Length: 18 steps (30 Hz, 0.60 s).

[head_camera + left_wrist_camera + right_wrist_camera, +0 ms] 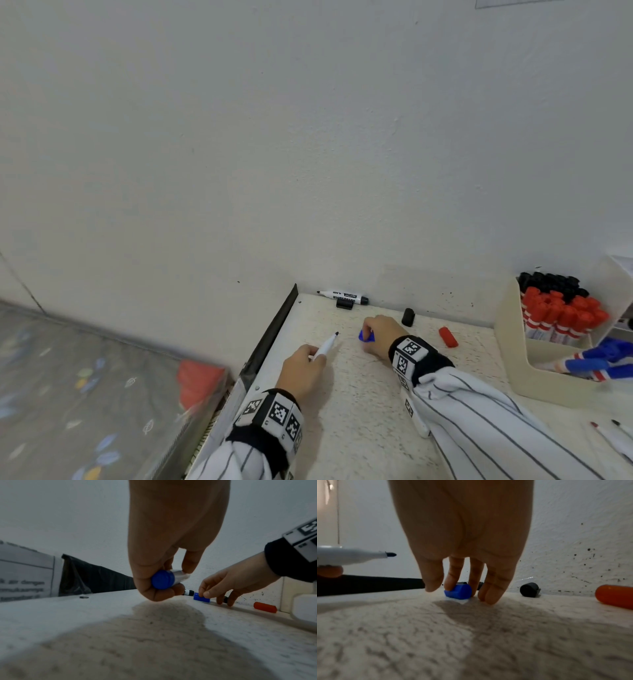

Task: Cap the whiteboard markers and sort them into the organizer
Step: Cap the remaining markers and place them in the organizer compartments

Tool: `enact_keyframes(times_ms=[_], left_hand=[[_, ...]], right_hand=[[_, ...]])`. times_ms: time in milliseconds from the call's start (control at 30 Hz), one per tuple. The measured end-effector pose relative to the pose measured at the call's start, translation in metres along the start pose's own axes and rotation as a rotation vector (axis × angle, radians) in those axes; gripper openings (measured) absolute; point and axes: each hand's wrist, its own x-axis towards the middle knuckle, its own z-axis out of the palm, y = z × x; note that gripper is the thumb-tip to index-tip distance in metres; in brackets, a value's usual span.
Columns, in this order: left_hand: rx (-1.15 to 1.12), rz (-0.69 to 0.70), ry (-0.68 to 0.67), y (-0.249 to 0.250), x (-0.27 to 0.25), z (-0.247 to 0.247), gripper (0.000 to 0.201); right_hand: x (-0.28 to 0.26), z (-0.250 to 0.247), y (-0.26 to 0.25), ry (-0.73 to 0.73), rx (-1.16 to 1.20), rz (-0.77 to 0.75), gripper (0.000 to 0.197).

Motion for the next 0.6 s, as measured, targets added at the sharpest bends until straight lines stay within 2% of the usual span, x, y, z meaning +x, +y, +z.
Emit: enact_keyframes(times_ms=[133,200,300,433,600], left_hand=[[0.052,0.085,-0.011,0.005,-0.008,0.006,0.025],[0.066,0.124,0.003,0.008,-0.013,0.011,0.024],[0.059,0.139,-0.025,0.015,-0.018,0.02,0.026],[0.051,0.205,-0.054,0.027,-0.028,0.032,0.026],[-0.043,0.347,-0.084,0.046,-0.047,0.045,0.026]], right_hand=[[-0.017,-0.008,0.004,0.034,0.158,0.007,0.02],[-0.029,-0.014,0.006,0.117,0.287,-0.014,0.024],[-0.048,-0.023,0.009,0.217,0.413,-0.083,0.018],[-0.076,-0.031,0.018,0.358,0.556,-0.14,0.026],[-0.111,-0.032,0.031,0.302,0.548,-0.171,0.027]])
